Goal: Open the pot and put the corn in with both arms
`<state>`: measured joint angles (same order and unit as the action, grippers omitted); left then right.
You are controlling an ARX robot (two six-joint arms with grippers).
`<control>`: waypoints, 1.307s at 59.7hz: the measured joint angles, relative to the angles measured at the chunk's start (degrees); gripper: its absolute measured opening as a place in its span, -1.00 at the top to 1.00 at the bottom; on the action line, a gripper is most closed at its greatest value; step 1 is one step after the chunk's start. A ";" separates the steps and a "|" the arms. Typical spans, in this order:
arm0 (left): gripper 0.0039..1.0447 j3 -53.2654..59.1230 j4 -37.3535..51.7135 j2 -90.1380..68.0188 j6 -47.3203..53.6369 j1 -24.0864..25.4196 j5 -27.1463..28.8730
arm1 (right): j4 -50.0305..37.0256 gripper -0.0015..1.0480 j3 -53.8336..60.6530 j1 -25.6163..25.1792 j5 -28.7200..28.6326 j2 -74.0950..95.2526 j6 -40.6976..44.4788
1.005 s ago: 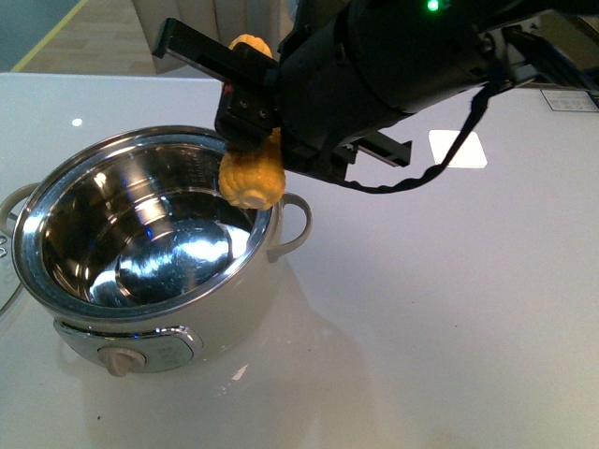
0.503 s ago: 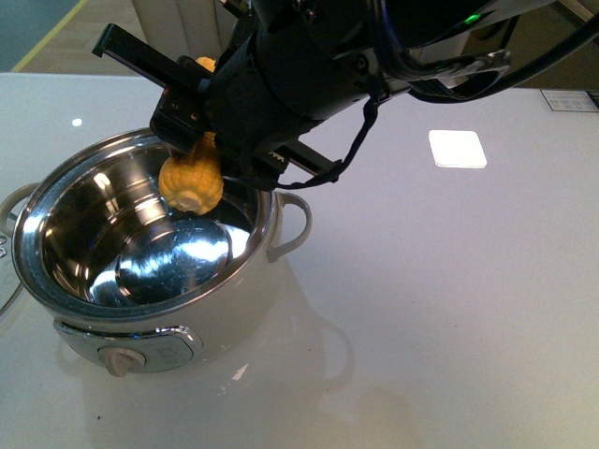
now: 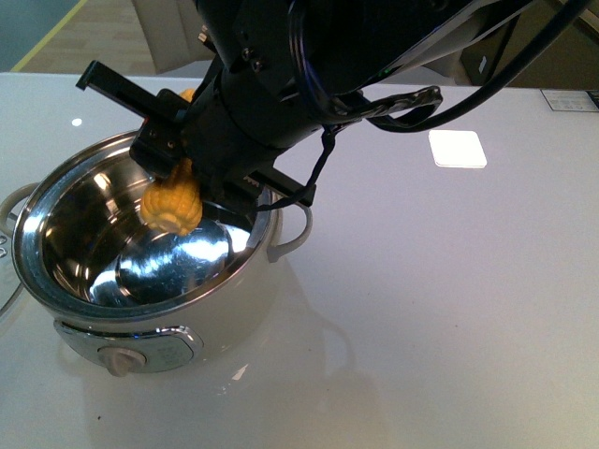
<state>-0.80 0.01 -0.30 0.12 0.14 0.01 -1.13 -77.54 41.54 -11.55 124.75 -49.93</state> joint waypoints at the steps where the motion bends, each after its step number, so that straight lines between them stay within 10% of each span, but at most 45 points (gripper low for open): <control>1: -0.87 0.00 0.00 0.00 0.00 0.00 0.00 | 0.22 0.41 -0.02 0.11 0.20 0.09 0.00; 27: -0.87 0.00 0.00 0.00 0.00 0.00 0.00 | -0.81 -0.86 1.62 0.42 0.83 -0.09 -0.07; 78: -0.87 0.00 0.00 0.00 0.00 0.00 0.00 | -10.60 -0.83 45.35 -23.08 12.17 -52.43 12.15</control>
<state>-0.80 0.01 -0.30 0.12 0.14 0.01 -11.73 -32.18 18.46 0.62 72.31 -37.78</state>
